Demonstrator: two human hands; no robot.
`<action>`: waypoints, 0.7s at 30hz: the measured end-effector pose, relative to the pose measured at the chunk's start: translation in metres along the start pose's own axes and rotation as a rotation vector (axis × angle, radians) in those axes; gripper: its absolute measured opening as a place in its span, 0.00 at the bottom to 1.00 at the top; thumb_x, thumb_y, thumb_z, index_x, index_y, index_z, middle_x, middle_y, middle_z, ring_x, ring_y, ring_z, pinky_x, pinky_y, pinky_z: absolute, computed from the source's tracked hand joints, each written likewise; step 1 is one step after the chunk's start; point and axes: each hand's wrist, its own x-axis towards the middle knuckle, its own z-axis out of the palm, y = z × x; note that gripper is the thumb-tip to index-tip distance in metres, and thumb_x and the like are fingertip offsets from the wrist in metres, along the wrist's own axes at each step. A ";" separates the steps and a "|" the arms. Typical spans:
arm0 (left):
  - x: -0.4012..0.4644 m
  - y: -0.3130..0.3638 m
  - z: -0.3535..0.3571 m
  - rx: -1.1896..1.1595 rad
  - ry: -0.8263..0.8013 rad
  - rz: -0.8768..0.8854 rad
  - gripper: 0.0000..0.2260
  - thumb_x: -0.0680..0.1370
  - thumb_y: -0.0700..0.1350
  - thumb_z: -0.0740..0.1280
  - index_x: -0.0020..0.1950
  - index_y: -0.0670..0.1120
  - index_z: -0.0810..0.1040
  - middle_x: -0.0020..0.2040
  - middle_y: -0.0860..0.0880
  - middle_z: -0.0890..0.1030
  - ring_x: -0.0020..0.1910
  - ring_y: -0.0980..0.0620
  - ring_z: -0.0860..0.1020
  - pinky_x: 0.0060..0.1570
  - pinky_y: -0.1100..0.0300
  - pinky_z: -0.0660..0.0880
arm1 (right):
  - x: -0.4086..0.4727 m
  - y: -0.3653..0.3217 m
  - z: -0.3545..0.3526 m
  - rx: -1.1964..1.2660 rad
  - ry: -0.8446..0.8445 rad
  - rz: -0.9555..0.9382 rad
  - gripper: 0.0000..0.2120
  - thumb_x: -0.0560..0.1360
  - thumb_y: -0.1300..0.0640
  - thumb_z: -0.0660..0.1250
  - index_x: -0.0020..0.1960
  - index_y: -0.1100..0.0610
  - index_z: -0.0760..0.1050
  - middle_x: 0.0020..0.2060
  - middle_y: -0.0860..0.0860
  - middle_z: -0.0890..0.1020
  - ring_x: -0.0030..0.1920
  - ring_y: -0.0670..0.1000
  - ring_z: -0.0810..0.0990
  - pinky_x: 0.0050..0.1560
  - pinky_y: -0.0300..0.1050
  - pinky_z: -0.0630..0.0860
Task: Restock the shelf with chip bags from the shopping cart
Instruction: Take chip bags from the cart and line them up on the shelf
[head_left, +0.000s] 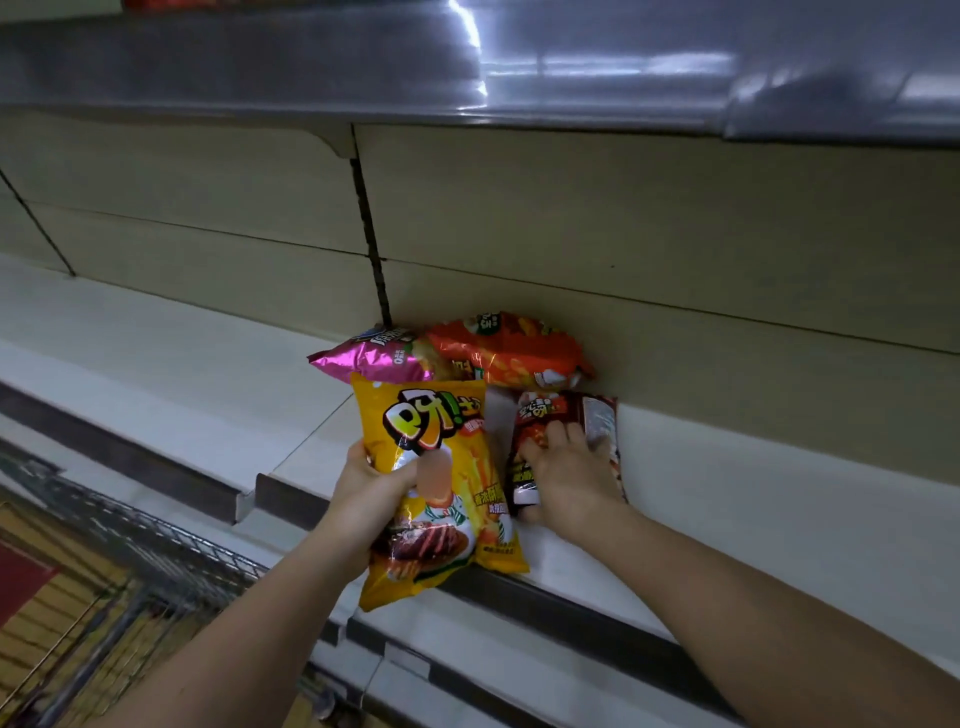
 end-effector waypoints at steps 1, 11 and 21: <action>-0.002 0.001 0.004 0.009 -0.016 0.022 0.29 0.70 0.43 0.75 0.66 0.48 0.65 0.52 0.43 0.80 0.46 0.42 0.81 0.42 0.52 0.77 | -0.004 0.001 0.004 -0.019 0.008 -0.011 0.31 0.72 0.48 0.68 0.70 0.54 0.61 0.64 0.57 0.63 0.66 0.59 0.61 0.67 0.63 0.59; -0.022 0.024 0.041 -0.066 -0.119 0.104 0.25 0.70 0.44 0.73 0.64 0.50 0.68 0.52 0.43 0.81 0.46 0.41 0.82 0.44 0.49 0.78 | -0.044 0.075 -0.012 0.301 0.190 -0.091 0.32 0.71 0.52 0.69 0.72 0.48 0.62 0.68 0.52 0.68 0.68 0.53 0.65 0.60 0.43 0.68; -0.026 0.040 0.082 0.031 -0.156 0.263 0.24 0.69 0.41 0.74 0.61 0.50 0.68 0.46 0.50 0.80 0.39 0.51 0.80 0.33 0.60 0.73 | -0.070 0.146 -0.081 1.289 0.108 0.277 0.04 0.76 0.53 0.63 0.44 0.53 0.73 0.43 0.52 0.80 0.44 0.52 0.80 0.46 0.44 0.77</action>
